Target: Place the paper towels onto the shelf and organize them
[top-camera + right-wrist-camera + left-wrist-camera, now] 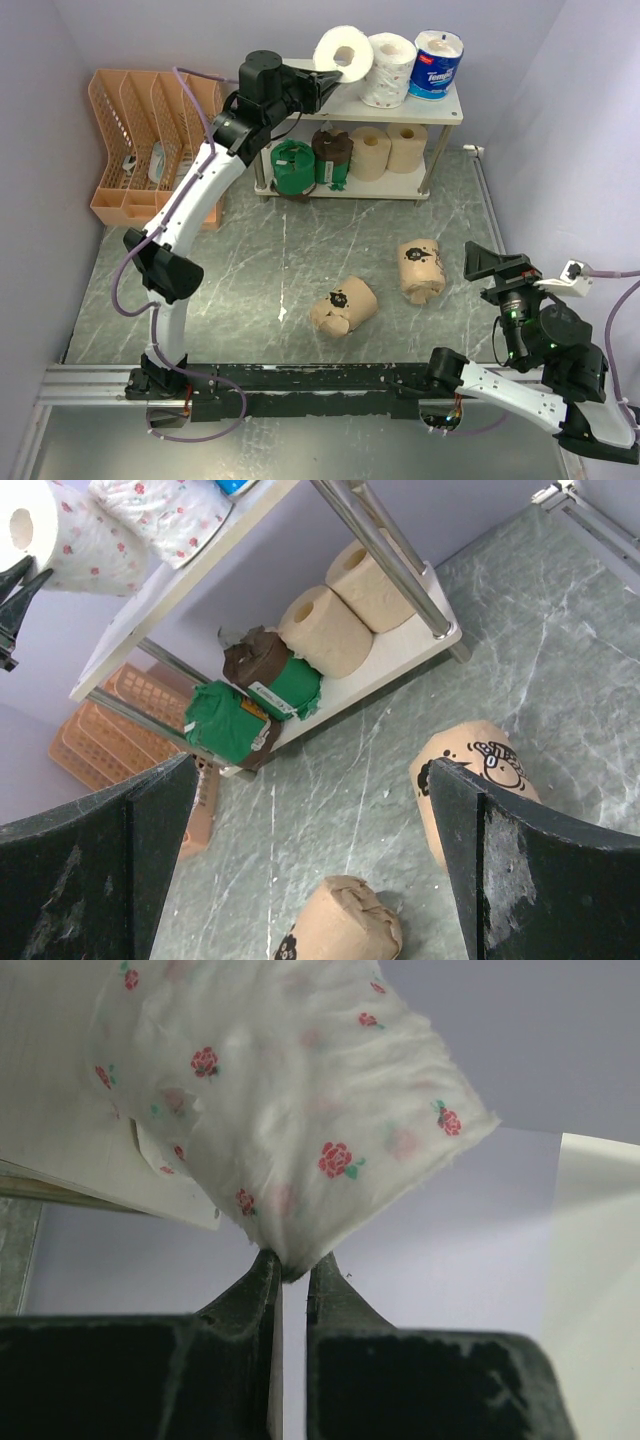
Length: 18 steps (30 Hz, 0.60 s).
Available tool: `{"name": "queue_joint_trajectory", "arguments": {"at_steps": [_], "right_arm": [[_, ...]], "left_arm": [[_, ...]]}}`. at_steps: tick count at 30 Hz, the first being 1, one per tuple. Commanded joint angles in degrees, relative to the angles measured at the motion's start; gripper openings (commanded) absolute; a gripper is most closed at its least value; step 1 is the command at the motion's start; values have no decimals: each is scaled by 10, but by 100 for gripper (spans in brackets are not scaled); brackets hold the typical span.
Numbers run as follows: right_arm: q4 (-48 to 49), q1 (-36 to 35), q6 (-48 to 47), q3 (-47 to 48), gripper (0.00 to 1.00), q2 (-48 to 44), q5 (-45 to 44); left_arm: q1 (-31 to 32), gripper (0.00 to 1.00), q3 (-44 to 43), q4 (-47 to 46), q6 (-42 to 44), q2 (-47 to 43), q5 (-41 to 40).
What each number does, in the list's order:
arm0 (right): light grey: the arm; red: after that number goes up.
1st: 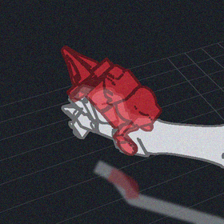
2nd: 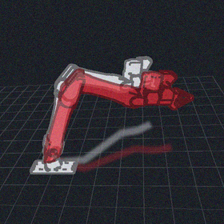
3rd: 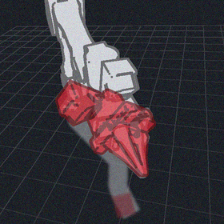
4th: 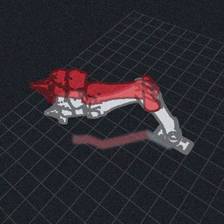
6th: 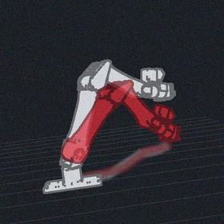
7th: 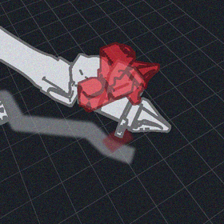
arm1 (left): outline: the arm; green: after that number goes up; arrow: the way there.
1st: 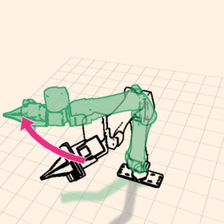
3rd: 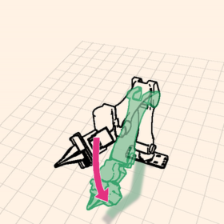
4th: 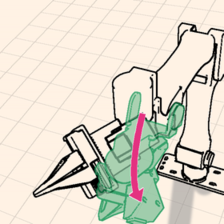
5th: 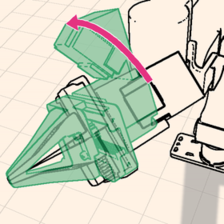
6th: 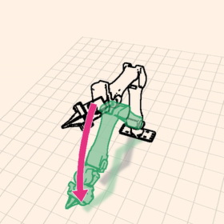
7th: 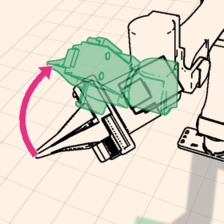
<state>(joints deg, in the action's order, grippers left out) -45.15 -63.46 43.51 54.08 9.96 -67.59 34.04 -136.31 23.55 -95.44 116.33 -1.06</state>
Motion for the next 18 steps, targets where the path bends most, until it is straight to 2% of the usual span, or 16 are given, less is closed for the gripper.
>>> {"name": "queue_joint_trajectory", "arguments": {"at_steps": [1, 10, 15, 18], "right_arm": [[-9, -4, 6, 8, 100, -11, -15], [1, -4, 0, 5, 100, 0, -12], [11, -4, -7, 1, 100, 1, -10], [17, -3, -12, -1, 100, 0, -9]], "left_arm": [[3, 7, 4, -57, 1, -15, -4], [5, 7, 20, -60, -8, -21, 0], [12, 20, 33, -65, -4, -31, -1], [13, 21, 37, -71, -1, -33, -3]]}}
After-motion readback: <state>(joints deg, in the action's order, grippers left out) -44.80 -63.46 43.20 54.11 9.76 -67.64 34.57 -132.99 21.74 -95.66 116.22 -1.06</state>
